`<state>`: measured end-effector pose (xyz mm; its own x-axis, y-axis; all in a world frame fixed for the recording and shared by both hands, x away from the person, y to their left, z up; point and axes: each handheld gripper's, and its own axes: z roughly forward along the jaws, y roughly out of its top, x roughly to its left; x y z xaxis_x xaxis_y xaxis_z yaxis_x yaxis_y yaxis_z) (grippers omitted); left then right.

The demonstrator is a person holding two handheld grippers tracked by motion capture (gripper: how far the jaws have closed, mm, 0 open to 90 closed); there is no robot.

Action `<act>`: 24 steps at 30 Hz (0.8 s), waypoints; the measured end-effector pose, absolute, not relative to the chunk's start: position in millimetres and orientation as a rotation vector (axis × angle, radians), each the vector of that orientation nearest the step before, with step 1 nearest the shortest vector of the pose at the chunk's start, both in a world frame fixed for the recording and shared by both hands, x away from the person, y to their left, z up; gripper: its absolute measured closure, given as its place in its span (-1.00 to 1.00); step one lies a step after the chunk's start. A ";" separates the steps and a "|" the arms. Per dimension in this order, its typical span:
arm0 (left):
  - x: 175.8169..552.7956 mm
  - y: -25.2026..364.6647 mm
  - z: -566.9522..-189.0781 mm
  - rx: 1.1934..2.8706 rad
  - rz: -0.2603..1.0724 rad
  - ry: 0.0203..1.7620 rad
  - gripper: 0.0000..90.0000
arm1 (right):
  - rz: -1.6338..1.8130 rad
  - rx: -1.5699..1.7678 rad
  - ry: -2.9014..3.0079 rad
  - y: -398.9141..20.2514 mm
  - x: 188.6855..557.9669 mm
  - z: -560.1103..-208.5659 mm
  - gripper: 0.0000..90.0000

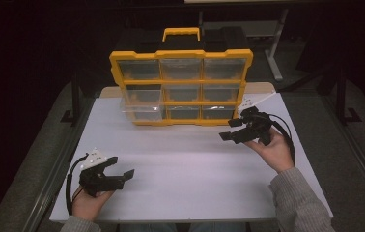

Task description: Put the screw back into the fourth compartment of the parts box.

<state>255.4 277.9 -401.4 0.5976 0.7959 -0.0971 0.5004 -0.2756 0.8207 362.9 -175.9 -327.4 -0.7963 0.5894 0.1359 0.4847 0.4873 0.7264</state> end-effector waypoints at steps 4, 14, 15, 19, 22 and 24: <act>255.7 278.6 -401.7 1.945 0.418 1.035 -0.60 | 1.208 0.954 2.579 -179.7 357.4 -333.4 -0.31; 256.1 279.2 -402.1 1.957 0.424 1.021 -0.60 | 1.199 1.017 2.547 -194.4 343.5 -357.0 -0.37; 256.1 279.2 -402.1 1.959 0.425 1.020 -0.60 | 1.202 1.028 2.546 -196.5 341.9 -359.5 -0.37; 256.1 279.3 -401.8 1.968 0.425 1.016 -0.60 | 1.202 1.049 2.542 -203.4 336.7 -366.9 -0.41; 256.0 278.7 -402.0 1.967 0.424 1.017 -0.60 | 1.205 1.078 2.535 -208.0 333.9 -371.9 -0.44; 255.9 278.6 -402.1 1.966 0.426 1.015 -0.60 | 1.205 1.093 2.529 -211.5 331.8 -376.3 -0.47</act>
<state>255.9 278.6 -402.1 0.6108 0.7877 -0.0804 0.4939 -0.2997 0.8162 331.8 -211.5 -376.3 -0.7281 0.6622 0.1770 0.5546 0.4173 0.7199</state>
